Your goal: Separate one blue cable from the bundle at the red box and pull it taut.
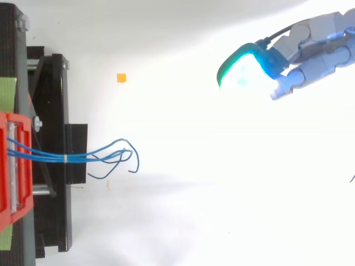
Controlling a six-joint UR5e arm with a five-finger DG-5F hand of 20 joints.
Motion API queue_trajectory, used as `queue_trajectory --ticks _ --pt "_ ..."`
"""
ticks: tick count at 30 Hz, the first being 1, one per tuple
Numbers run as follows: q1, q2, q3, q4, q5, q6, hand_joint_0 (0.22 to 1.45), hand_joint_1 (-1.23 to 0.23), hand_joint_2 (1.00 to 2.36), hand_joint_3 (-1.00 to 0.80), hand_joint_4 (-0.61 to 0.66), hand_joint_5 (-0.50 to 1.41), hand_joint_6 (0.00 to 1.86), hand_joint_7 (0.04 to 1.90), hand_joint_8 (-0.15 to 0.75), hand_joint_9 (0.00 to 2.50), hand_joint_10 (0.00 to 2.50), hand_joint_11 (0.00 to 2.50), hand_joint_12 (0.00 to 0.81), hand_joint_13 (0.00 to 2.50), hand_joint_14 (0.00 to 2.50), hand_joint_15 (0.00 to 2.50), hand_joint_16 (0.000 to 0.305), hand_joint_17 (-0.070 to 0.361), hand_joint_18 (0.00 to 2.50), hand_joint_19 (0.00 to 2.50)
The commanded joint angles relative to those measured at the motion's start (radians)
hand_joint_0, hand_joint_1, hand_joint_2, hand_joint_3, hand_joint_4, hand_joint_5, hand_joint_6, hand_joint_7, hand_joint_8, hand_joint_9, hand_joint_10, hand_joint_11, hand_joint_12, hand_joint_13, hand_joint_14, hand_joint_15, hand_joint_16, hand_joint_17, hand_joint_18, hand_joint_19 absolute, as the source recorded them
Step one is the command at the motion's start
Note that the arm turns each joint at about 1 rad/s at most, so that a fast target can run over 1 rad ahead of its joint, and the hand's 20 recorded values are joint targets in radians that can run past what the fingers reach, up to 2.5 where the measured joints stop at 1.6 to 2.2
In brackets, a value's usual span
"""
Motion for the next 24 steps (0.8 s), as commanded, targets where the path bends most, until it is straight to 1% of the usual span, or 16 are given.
queue_trajectory --ticks 1,4,7,11,14,18,21,23,24 --pt "0.000 0.000 -0.001 0.000 0.000 0.000 0.52 -0.41 1.00 -0.50 0.21 -0.21 0.50 0.68 0.248 0.47 0.00 0.06 0.325 0.26 0.00 0.13 0.058 0.131 0.14 0.23" --pt "0.000 0.000 0.000 0.000 0.000 0.000 0.53 -0.42 1.00 -0.50 0.23 -0.22 0.50 0.67 0.270 0.48 0.00 0.07 0.339 0.26 0.00 0.14 0.060 0.134 0.14 0.25" --pt "0.000 0.000 -0.001 0.000 0.000 0.000 0.52 -0.43 1.00 -0.50 0.23 -0.22 0.50 0.67 0.270 0.50 0.00 0.07 0.348 0.31 0.01 0.17 0.059 0.134 0.21 0.29" --pt "0.000 0.000 0.000 0.000 0.000 0.000 0.53 -0.47 1.00 -0.50 0.19 -0.22 0.50 0.66 0.237 0.53 0.00 0.10 0.315 0.36 0.01 0.20 0.055 0.124 0.24 0.32" --pt "0.000 0.000 0.000 0.000 0.000 0.000 0.54 -0.51 1.00 -0.50 0.16 -0.23 0.50 0.66 0.219 0.48 0.00 0.08 0.297 0.35 0.01 0.19 0.052 0.116 0.20 0.31" --pt "-0.002 0.000 0.000 0.000 0.000 0.000 0.55 -0.54 1.00 -0.50 0.16 -0.23 0.50 0.66 0.215 0.48 0.00 0.08 0.289 0.38 0.01 0.19 0.051 0.114 0.21 0.29" --pt "0.000 0.000 0.000 0.000 0.002 0.000 0.55 -0.56 1.00 -0.50 0.16 -0.23 0.50 0.66 0.215 0.50 0.00 0.09 0.289 0.42 0.01 0.20 0.050 0.113 0.26 0.31" --pt "0.000 0.000 0.000 0.000 0.000 0.000 0.57 -0.60 1.00 -0.50 0.18 -0.23 0.50 0.66 0.229 0.50 0.00 0.09 0.315 0.50 0.01 0.23 0.049 0.111 0.39 0.32" --pt "0.000 0.000 0.000 0.000 0.002 0.000 0.57 -0.63 1.00 -0.50 0.18 -0.23 0.50 0.67 0.231 0.50 0.00 0.10 0.316 0.50 0.01 0.22 0.047 0.106 0.39 0.30"
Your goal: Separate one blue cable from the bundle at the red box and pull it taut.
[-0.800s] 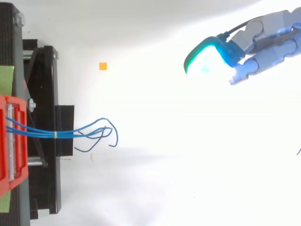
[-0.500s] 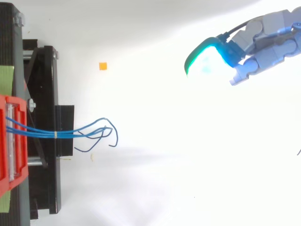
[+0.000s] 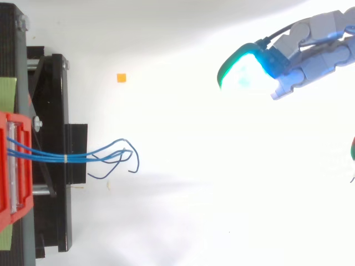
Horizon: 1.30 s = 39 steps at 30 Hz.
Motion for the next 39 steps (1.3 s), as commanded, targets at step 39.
queue_trajectory --ticks 39 --pt "0.052 -0.259 -0.044 0.548 0.130 -0.097 0.51 -0.74 1.00 -0.50 0.22 -0.23 0.50 0.70 0.287 0.45 0.00 0.11 0.319 0.45 0.01 0.16 0.033 0.075 0.32 0.11"
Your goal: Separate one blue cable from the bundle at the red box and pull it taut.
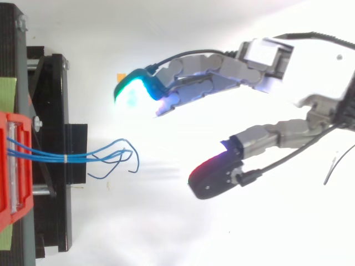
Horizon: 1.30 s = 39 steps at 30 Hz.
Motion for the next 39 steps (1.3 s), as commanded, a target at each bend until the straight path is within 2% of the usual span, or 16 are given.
queue_trajectory --ticks 1,8,9,15,18,20,25,26,28,29,32,33,35,37,39 --pt "0.001 -0.019 0.017 0.019 0.004 -0.009 0.50 -0.73 1.00 -0.50 0.22 -0.23 0.50 0.70 0.291 0.44 0.00 0.09 0.318 0.43 0.01 0.16 0.033 0.075 0.30 0.10" --pt "0.001 -0.025 0.017 0.088 0.037 -0.084 0.50 -0.70 1.00 -0.50 0.22 -0.23 0.50 0.69 0.286 0.40 0.00 0.08 0.319 0.39 0.00 0.15 0.034 0.076 0.24 0.08" --pt "0.002 -0.025 0.017 0.092 0.039 -0.090 0.51 -0.64 1.00 -0.50 0.22 -0.23 0.50 0.69 0.282 0.40 0.00 0.08 0.317 0.38 0.01 0.16 0.034 0.076 0.24 0.09" --pt "0.002 -0.025 0.017 0.094 0.037 -0.095 0.52 -0.59 1.00 -0.50 0.24 -0.23 0.50 0.69 0.287 0.42 0.00 0.09 0.321 0.38 0.01 0.16 0.034 0.076 0.22 0.11" --pt "-0.004 -0.071 0.019 0.099 0.028 -0.081 0.52 -0.59 1.00 -0.50 0.24 -0.22 0.50 0.69 0.288 0.42 0.00 0.11 0.322 0.39 0.01 0.16 0.034 0.076 0.23 0.11" --pt "-0.008 -0.108 0.028 0.126 0.008 -0.057 0.52 -0.59 1.00 -0.50 0.25 -0.22 0.50 0.69 0.288 0.43 0.00 0.11 0.323 0.39 0.01 0.17 0.034 0.077 0.24 0.12" --pt "-0.008 -0.127 0.034 0.155 -0.022 -0.029 0.53 -0.58 1.00 -0.50 0.26 -0.21 0.50 0.69 0.288 0.44 0.00 0.12 0.327 0.41 0.01 0.18 0.034 0.077 0.25 0.14" --pt "-0.008 -0.143 0.040 0.161 -0.024 -0.026 0.53 -0.58 1.00 -0.50 0.26 -0.21 0.50 0.69 0.288 0.44 0.00 0.12 0.328 0.41 0.01 0.17 0.034 0.077 0.25 0.14" --pt "-0.010 -0.150 0.048 0.168 -0.027 -0.021 0.53 -0.58 1.00 -0.50 0.25 -0.21 0.50 0.69 0.287 0.44 0.00 0.13 0.329 0.41 0.01 0.17 0.035 0.078 0.25 0.14" --pt "-0.010 -0.170 0.051 0.183 -0.039 -0.014 0.53 -0.58 1.00 -0.50 0.25 -0.21 0.50 0.69 0.287 0.44 0.00 0.12 0.329 0.40 0.01 0.18 0.035 0.078 0.25 0.14" --pt "-0.010 -0.176 0.055 0.212 -0.058 -0.003 0.53 -0.58 1.00 -0.50 0.25 -0.21 0.50 0.69 0.288 0.44 0.00 0.14 0.331 0.40 0.01 0.18 0.035 0.079 0.25 0.16" --pt "-0.008 -0.176 0.057 0.232 -0.081 0.009 0.53 -0.58 1.00 -0.50 0.25 -0.21 0.50 0.69 0.287 0.45 0.00 0.13 0.332 0.40 0.01 0.19 0.036 0.080 0.25 0.16" --pt "-0.008 -0.177 0.057 0.232 -0.087 0.017 0.53 -0.58 1.00 -0.50 0.25 -0.21 0.50 0.69 0.286 0.45 0.00 0.14 0.335 0.41 0.01 0.19 0.036 0.081 0.26 0.17" --pt "-0.010 -0.197 0.057 0.237 -0.096 0.041 0.55 -0.58 1.00 -0.50 0.25 -0.21 0.50 0.69 0.285 0.45 0.00 0.14 0.334 0.41 0.01 0.18 0.036 0.081 0.26 0.18" --pt "-0.013 -0.229 0.063 0.257 -0.124 0.101 0.55 -0.58 1.00 -0.50 0.25 -0.21 0.50 0.69 0.283 0.45 0.00 0.13 0.335 0.41 0.01 0.20 0.036 0.082 0.27 0.19"
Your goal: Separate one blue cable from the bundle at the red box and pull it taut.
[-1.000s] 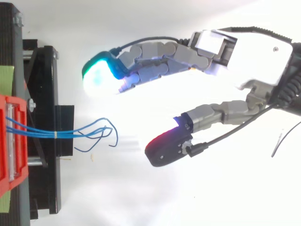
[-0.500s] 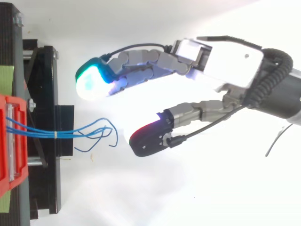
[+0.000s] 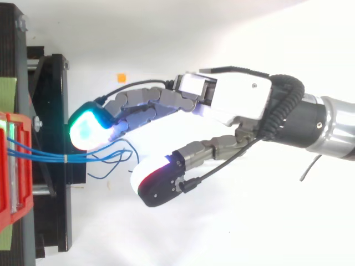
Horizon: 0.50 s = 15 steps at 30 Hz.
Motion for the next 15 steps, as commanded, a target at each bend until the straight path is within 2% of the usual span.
queue_trajectory --ticks 1,6,14,15 --pt "-0.002 -0.035 0.006 0.028 -0.036 0.068 0.55 -0.58 1.00 -0.50 0.26 -0.21 0.50 0.69 0.282 0.46 0.00 0.14 0.335 0.41 0.01 0.20 0.037 0.083 0.28 0.19" --pt "-0.004 -0.036 0.006 0.060 -0.065 0.099 0.56 -0.60 1.00 -0.50 0.26 -0.21 0.50 0.72 0.282 0.47 0.00 0.15 0.338 0.43 0.01 0.21 0.037 0.084 0.30 0.22" --pt "-0.018 -0.036 0.006 0.101 -0.065 0.114 0.58 -0.66 1.00 -0.50 0.24 -0.20 0.50 0.89 0.275 0.46 0.00 0.18 0.336 0.44 0.01 0.22 0.037 0.083 0.32 0.22" --pt "-0.024 -0.038 0.006 0.109 -0.066 0.125 0.58 -0.66 1.00 -0.50 0.24 -0.20 0.50 0.90 0.275 0.46 0.00 0.18 0.336 0.44 0.01 0.22 0.037 0.083 0.32 0.22"
